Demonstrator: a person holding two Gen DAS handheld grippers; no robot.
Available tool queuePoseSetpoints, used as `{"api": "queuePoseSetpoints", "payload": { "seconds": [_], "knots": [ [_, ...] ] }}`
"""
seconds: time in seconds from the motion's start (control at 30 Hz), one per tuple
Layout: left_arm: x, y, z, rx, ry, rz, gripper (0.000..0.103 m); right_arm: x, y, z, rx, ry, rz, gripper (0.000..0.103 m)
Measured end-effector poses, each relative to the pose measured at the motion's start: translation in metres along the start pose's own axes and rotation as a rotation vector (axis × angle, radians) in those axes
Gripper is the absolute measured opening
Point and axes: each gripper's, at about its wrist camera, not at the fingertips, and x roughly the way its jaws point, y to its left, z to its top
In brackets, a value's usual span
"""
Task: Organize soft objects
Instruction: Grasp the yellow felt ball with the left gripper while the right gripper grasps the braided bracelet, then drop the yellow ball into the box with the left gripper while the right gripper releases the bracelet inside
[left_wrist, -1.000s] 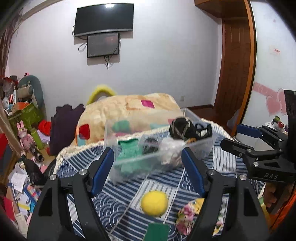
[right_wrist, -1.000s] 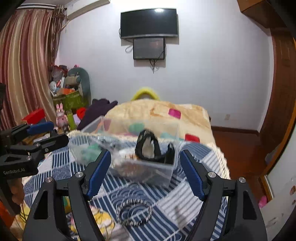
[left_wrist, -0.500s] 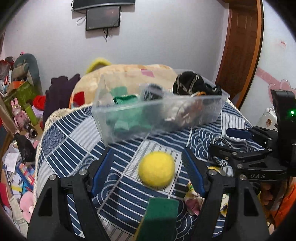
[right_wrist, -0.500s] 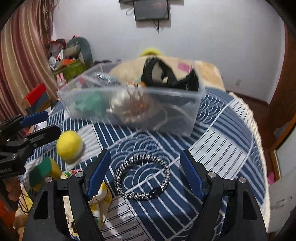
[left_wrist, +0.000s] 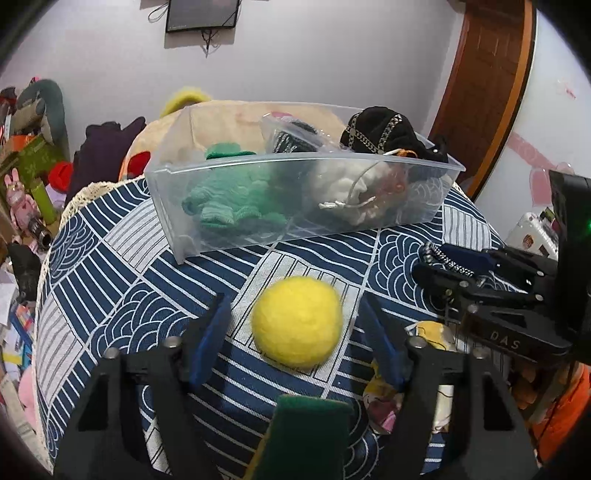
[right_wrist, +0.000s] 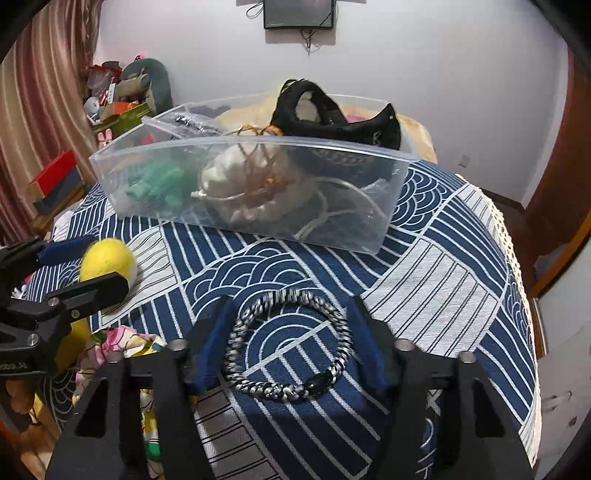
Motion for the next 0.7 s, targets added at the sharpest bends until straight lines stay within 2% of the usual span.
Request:
{"api": "queuePoseSetpoints", "payload": {
  "seconds": [0.07,0.2,0.4,0.7],
  "knots": [
    [0.002,0.001,0.0,-0.002,0.008,-0.006,0.054,-0.002,-0.003,0.0,0.003,-0.005,0.007,0.03],
    [0.001,-0.003,-0.002,0.022,-0.002,-0.001,0.047,-0.007,-0.009,-0.003,0.013,-0.016,0.017,0.018],
    [-0.008,-0.011,-0.002,0.058,-0.053,0.022,0.046,-0.013,-0.012,-0.003,0.034,-0.044,0.041,0.015],
    [-0.031,-0.009,0.009,0.053,-0.123,0.047,0.045,-0.038,-0.013,0.002,0.028,-0.12,0.043,0.015]
  ]
}}
